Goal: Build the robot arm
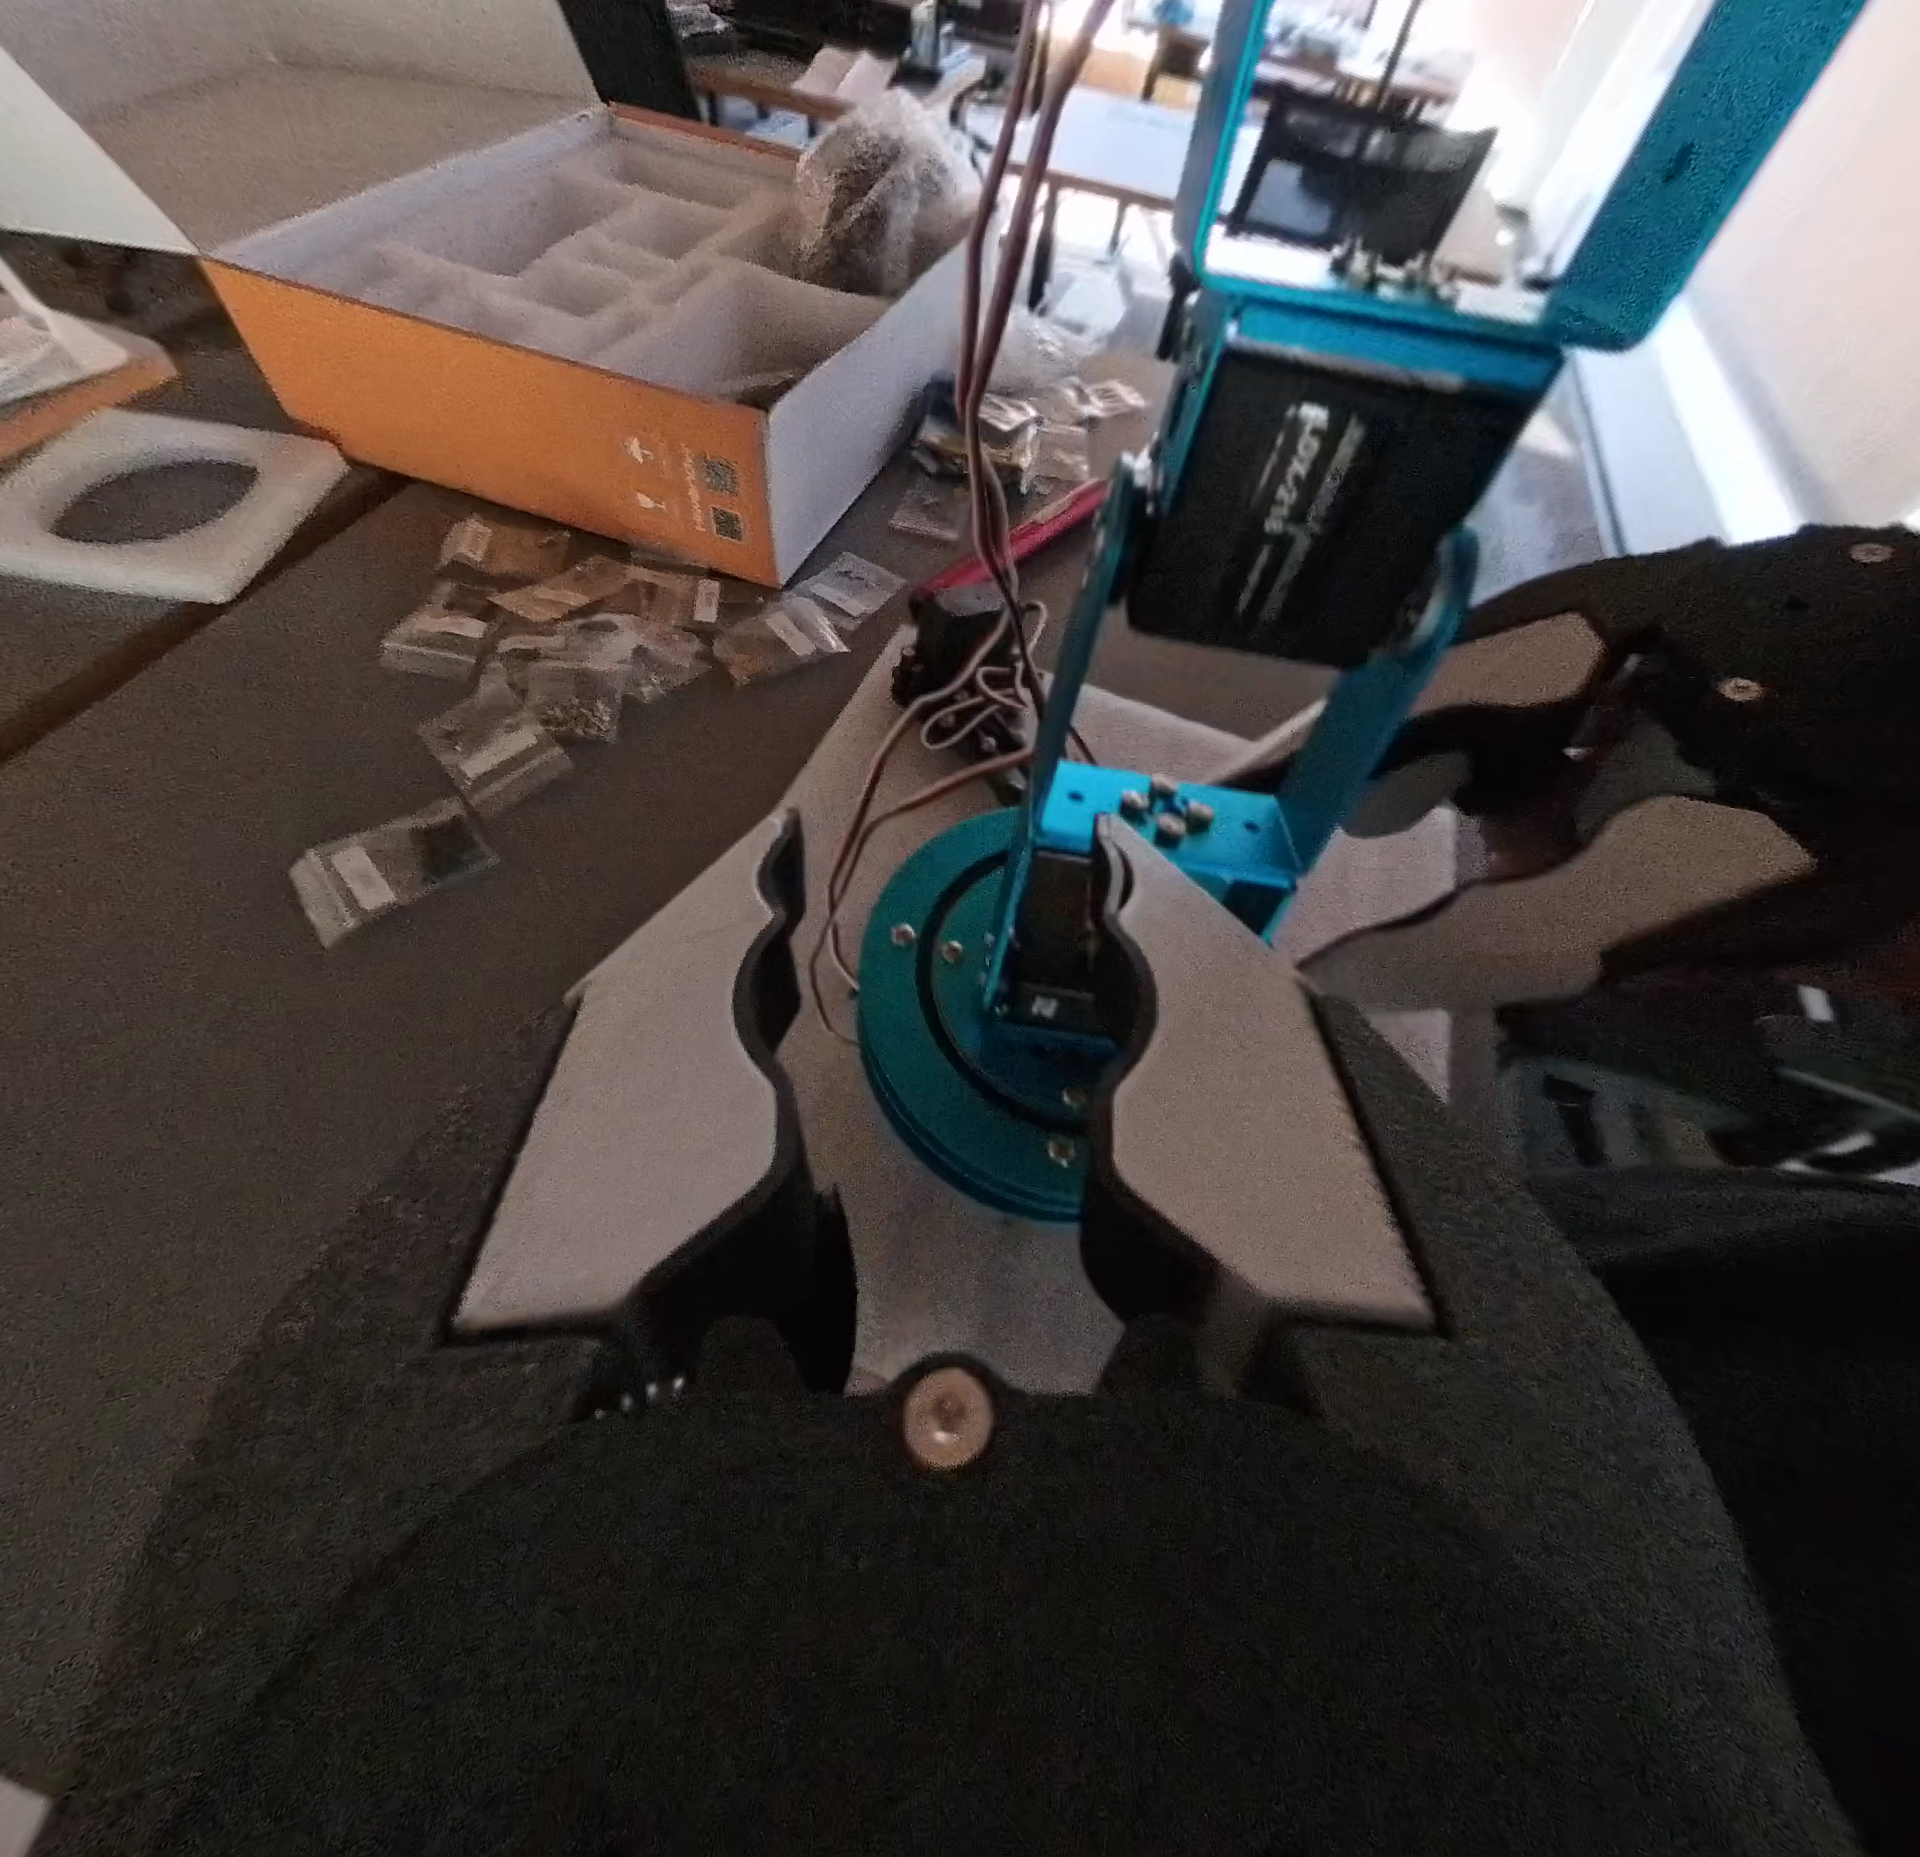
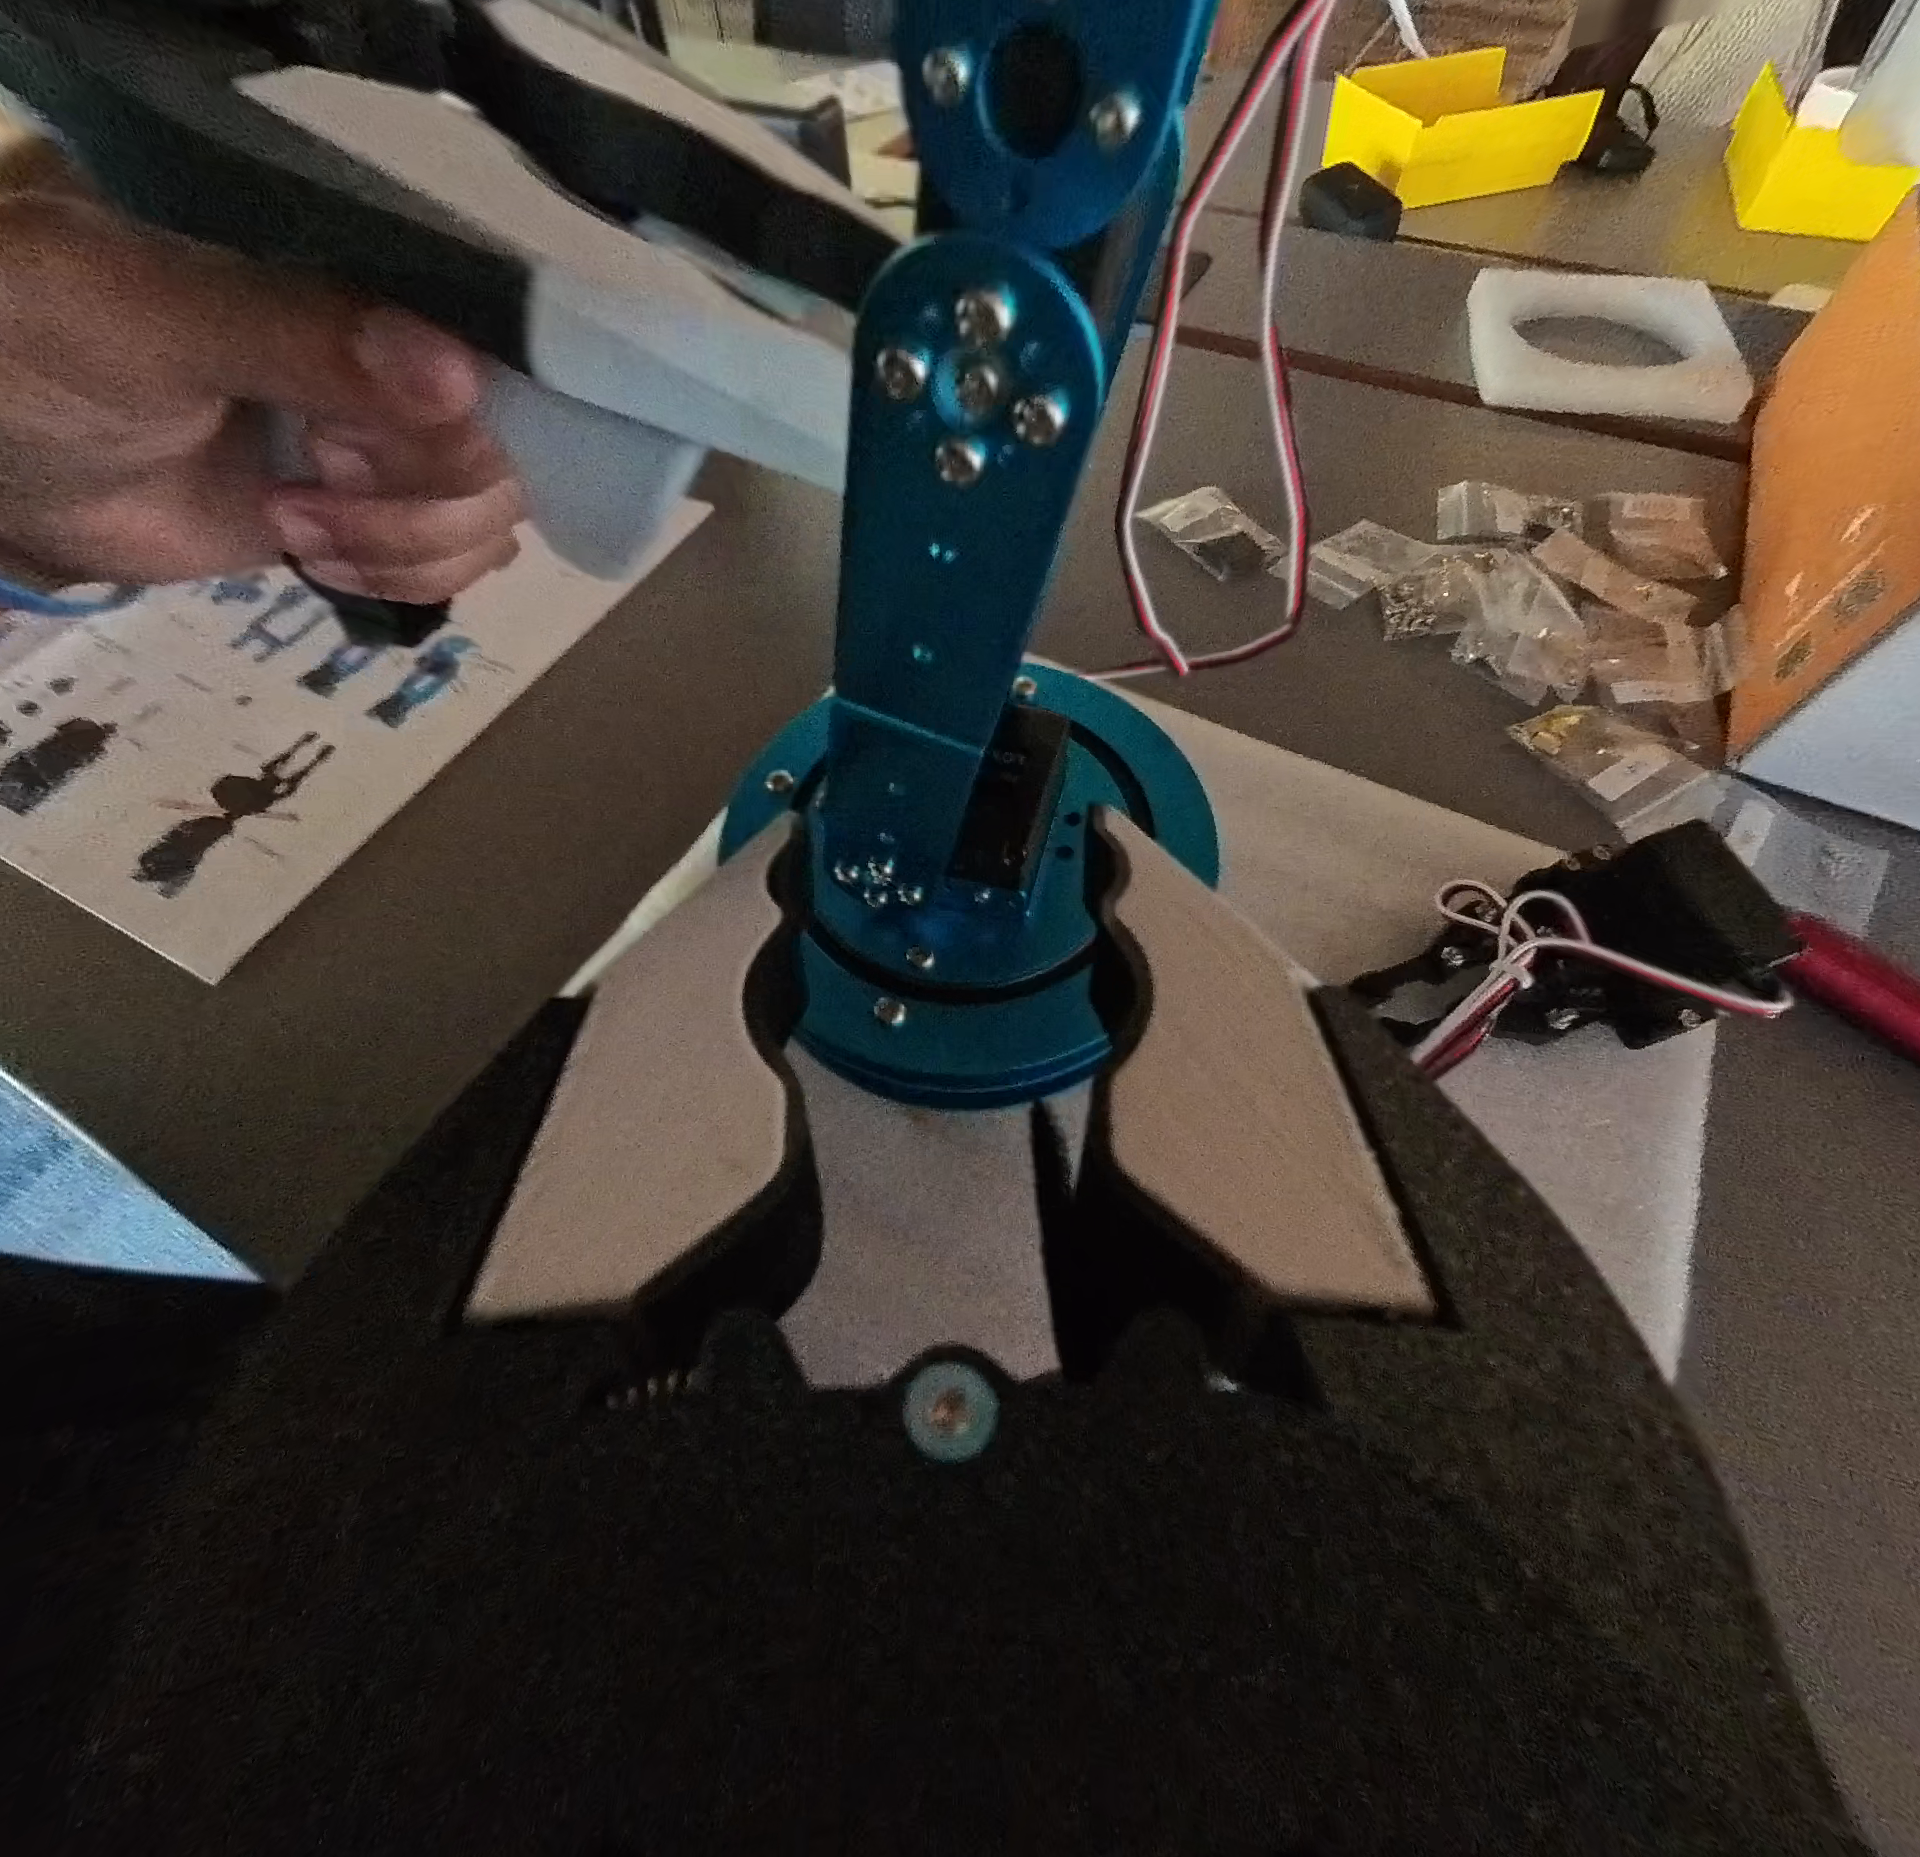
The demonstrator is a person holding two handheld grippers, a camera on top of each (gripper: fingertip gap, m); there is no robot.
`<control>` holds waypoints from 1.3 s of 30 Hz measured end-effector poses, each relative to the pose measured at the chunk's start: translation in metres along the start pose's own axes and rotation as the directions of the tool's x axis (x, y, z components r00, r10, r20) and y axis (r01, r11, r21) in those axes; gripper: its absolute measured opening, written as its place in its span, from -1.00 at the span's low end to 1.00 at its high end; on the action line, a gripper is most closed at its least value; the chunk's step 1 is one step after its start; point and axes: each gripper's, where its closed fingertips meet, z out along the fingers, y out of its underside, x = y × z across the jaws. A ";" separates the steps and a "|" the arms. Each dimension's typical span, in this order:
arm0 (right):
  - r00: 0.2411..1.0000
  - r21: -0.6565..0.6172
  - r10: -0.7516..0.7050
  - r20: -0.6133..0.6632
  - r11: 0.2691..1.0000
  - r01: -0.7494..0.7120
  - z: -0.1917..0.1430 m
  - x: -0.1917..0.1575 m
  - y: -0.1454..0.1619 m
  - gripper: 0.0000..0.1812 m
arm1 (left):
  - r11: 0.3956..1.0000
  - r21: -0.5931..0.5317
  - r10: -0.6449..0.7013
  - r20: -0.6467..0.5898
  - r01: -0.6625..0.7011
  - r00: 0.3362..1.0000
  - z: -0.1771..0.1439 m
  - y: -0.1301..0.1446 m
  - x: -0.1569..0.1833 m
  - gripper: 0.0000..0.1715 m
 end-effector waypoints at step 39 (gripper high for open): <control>0.961 0.055 -0.064 0.269 0.997 0.051 -0.019 0.055 0.018 -0.28 | 0.993 0.033 -0.117 0.050 0.115 0.992 -0.015 0.073 0.021 -0.12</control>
